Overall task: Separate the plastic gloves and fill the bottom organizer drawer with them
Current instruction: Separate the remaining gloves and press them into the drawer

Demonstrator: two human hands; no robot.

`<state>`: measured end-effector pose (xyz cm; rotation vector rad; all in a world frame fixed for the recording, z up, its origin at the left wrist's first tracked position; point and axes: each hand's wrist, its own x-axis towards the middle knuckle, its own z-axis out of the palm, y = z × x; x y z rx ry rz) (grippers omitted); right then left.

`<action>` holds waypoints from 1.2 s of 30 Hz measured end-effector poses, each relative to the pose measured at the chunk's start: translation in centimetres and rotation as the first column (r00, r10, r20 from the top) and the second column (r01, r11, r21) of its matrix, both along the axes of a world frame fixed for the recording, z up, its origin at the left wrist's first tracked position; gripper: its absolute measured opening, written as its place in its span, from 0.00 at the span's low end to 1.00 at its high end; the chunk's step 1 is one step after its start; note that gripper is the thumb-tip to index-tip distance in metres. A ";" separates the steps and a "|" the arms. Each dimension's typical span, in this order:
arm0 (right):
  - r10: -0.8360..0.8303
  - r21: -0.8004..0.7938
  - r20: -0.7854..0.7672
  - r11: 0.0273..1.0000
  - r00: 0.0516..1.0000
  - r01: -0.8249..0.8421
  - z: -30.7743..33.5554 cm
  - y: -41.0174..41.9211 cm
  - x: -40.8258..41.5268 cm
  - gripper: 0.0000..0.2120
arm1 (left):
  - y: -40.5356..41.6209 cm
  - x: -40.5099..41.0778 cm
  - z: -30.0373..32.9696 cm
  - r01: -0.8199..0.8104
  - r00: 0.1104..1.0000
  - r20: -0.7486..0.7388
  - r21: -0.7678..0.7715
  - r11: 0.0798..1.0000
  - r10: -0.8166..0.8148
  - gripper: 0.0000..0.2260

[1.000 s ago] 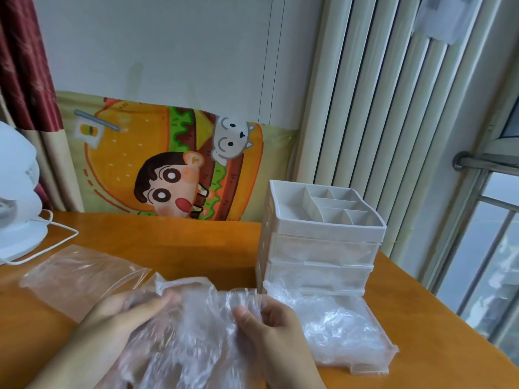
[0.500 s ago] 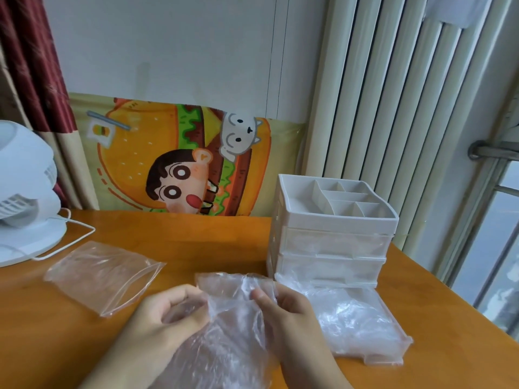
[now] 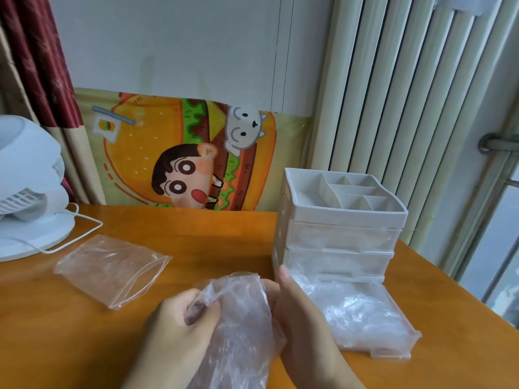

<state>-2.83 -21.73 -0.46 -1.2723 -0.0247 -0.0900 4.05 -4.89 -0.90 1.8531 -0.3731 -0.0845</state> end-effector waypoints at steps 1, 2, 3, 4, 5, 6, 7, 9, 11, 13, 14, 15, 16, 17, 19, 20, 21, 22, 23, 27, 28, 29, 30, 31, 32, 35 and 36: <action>0.005 -0.058 0.007 0.998 1.000 -0.005 0.0 -0.1 0.0 0.29 | 0.0 0.0 -0.1 -0.026 1.000 0.006 0.013 1.000 0.026 0.15; -0.017 -0.159 0.019 0.987 1.000 0.020 -0.3 -0.1 0.1 0.25 | -0.1 0.0 -0.1 -0.051 0.999 0.014 0.024 0.998 0.051 0.15; -0.055 -0.265 0.024 0.962 0.998 0.060 -0.4 0.0 0.3 0.21 | 0.0 -0.1 -0.1 -0.069 0.997 0.026 0.034 0.997 0.068 0.14; -0.110 -0.345 0.025 0.932 0.994 0.111 -0.6 0.0 0.5 0.17 | 0.0 0.0 -0.2 -0.070 0.997 0.041 0.045 0.997 0.068 0.13; -0.172 -0.396 0.036 0.902 0.985 0.172 -0.7 0.1 0.7 0.13 | 0.1 0.1 -0.2 -0.051 0.998 0.049 0.057 0.997 0.049 0.12; -0.243 -0.415 0.043 0.878 0.969 0.238 -0.9 0.2 0.9 0.08 | 0.2 0.2 -0.3 -0.021 0.999 0.041 0.059 0.998 0.019 0.11; -0.309 -0.399 0.035 0.868 0.950 0.297 -1.0 0.1 0.9 0.05 | 0.3 0.3 -0.2 0.007 1.000 0.023 0.045 0.999 -0.008 0.11; -0.402 -0.308 0.014 0.869 0.915 0.387 -1.0 -0.1 0.9 0.06 | 0.6 0.7 0.2 0.063 0.996 -0.059 -0.017 0.998 -0.064 0.11; -0.445 -0.208 -0.016 0.878 0.896 0.432 -1.0 -0.4 1.1 0.07 | 0.8 0.6 1.0 0.154 0.971 -0.174 -0.066 0.986 -0.163 0.16; -0.500 -0.142 -0.037 0.860 0.866 0.490 -1.1 -0.7 1.3 0.10 | 1.1 0.5 1.6 0.208 0.941 -0.251 -0.098 0.973 -0.227 0.20; -0.524 -0.117 -0.041 0.848 0.850 0.517 -1.1 -0.8 1.4 0.08 | 1.4 0.7 1.7 0.224 0.933 -0.268 -0.090 0.971 -0.240 0.22; -0.545 -0.100 -0.042 0.836 0.837 0.540 -1.2 -1.0 1.4 0.07 | 1.8 1.0 1.9 0.253 0.925 -0.278 -0.053 0.966 -0.257 0.23; -0.555 -0.094 -0.044 0.830 0.831 0.550 -1.2 -1.2 1.4 0.07 | 2.3 1.2 2.2 0.306 0.911 -0.292 0.008 0.952 -0.291 0.23; -0.556 -0.092 -0.038 0.829 0.830 0.551 -1.2 -1.4 1.3 0.07 | 2.8 1.5 2.4 0.382 0.888 -0.310 0.086 0.920 -0.339 0.24; -0.552 -0.102 -0.007 0.830 0.834 0.548 -1.3 -1.5 1.3 0.09 | 3.6 2.1 2.6 0.471 0.864 -0.308 0.211 0.856 -0.399 0.27; -0.534 -0.110 0.001 0.840 0.845 0.531 -1.4 -1.4 1.4 0.12 | 3.8 2.4 2.5 0.435 0.889 -0.270 0.244 0.867 -0.370 0.28; -0.510 -0.131 0.008 0.852 0.860 0.506 -1.5 -1.3 1.4 0.17 | 3.9 2.4 2.4 0.362 0.923 -0.223 0.222 0.905 -0.314 0.28; -0.475 -0.157 0.012 0.868 0.880 0.471 -1.5 -1.2 1.4 0.21 | 3.7 2.3 2.4 0.293 0.946 -0.192 0.161 0.943 -0.261 0.29; -0.435 -0.178 0.031 0.884 0.900 0.433 -1.5 -1.1 1.5 0.23 | 3.4 2.2 2.4 0.266 0.953 -0.178 0.096 0.959 -0.246 0.32; -0.292 -0.269 0.085 0.914 0.953 0.304 -1.2 -0.4 1.2 0.19 | 1.9 0.4 2.4 0.203 0.916 -0.342 -0.063 0.977 -0.212 0.27; -0.278 -0.292 0.090 0.911 0.956 0.293 -1.2 -0.3 1.1 0.18 | 1.7 0.4 2.1 0.140 0.921 -0.356 -0.080 0.987 -0.159 0.24; -0.275 -0.329 0.096 0.898 0.957 0.291 -1.1 -0.2 1.0 0.16 | 1.6 0.4 1.7 0.091 0.925 -0.360 -0.097 0.991 -0.121 0.20; -0.278 -0.376 0.099 0.879 0.955 0.295 -1.0 -0.2 1.0 0.15 | 1.4 0.1 1.9 0.046 0.927 -0.363 -0.129 0.991 -0.090 0.16; -0.271 -0.414 0.105 0.863 0.957 0.290 -0.9 -0.2 0.9 0.12 | 1.3 0.0 2.0 0.026 0.936 -0.343 -0.163 0.986 -0.082 0.10; -0.253 -0.432 0.093 0.861 0.963 0.268 -0.8 -0.2 0.7 0.11 | 1.1 -0.1 2.2 0.018 0.949 -0.308 -0.171 0.985 -0.071 0.04; -0.141 -0.512 -0.009 0.851 0.990 0.117 -0.3 -0.1 0.2 0.20 | 1.7 1.4 1.1 0.016 0.999 -0.052 -0.002 1.000 -0.016 0.14; -0.123 -0.569 -0.052 0.819 0.991 0.071 -0.1 -0.1 0.0 0.23 | 2.0 1.8 0.9 -0.035 0.999 0.032 0.055 0.998 0.033 0.14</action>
